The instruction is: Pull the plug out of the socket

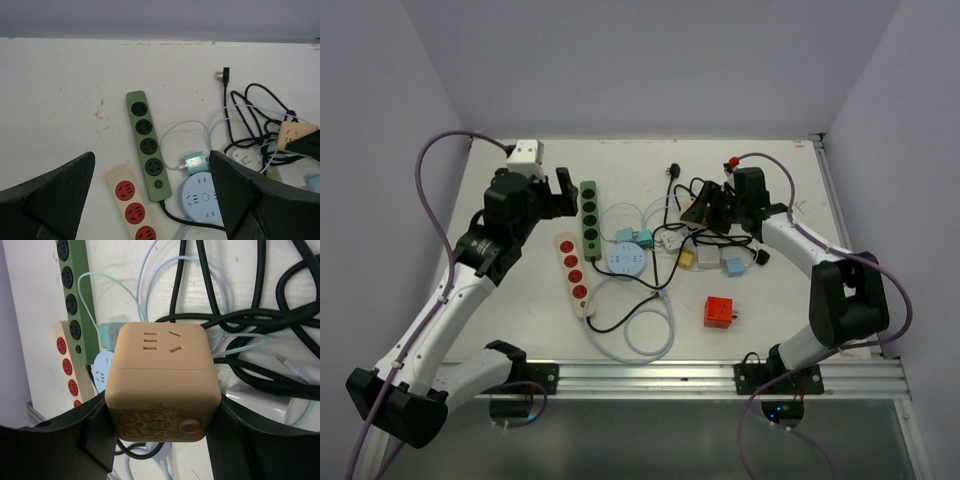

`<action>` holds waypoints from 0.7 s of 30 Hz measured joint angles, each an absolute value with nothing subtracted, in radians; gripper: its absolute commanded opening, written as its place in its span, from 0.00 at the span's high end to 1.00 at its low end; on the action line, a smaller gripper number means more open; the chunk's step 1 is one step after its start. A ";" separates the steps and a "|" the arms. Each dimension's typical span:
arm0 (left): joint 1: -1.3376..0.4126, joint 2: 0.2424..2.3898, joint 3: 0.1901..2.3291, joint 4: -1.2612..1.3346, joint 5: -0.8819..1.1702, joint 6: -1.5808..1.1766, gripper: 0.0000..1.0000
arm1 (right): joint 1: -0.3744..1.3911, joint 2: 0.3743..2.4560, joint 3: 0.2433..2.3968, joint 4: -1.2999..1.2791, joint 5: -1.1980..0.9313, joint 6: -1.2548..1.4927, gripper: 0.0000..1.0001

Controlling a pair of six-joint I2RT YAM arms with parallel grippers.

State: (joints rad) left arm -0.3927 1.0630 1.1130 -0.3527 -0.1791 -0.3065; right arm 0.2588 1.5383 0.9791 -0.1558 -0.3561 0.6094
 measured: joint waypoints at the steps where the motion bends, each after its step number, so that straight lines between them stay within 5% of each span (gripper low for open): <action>1: -0.392 1.033 1.067 -0.354 -0.199 -0.296 0.00 | 0.259 1.552 0.998 -0.163 -0.355 0.608 0.65; 3: -0.392 0.992 0.984 -0.354 -0.233 -0.281 0.00 | 0.259 1.579 1.044 -0.179 -0.351 0.604 0.45; 5: -0.392 0.984 0.941 -0.369 -0.252 -0.267 0.00 | 0.259 1.593 1.077 -0.196 -0.348 0.600 0.39; 14: -0.392 0.991 0.934 -0.371 -0.258 -0.245 0.00 | 0.259 1.643 1.136 -0.287 -0.327 0.567 0.22; 21: -0.392 0.991 0.934 -0.371 -0.256 -0.242 0.00 | 0.259 1.621 1.140 -0.354 -0.313 0.538 0.20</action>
State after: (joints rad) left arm -0.3920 0.9905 0.9344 -0.3706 -0.2562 -0.2424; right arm 0.2588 1.6215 1.1397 -0.3542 -0.3126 0.5377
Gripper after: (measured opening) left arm 0.994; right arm 0.794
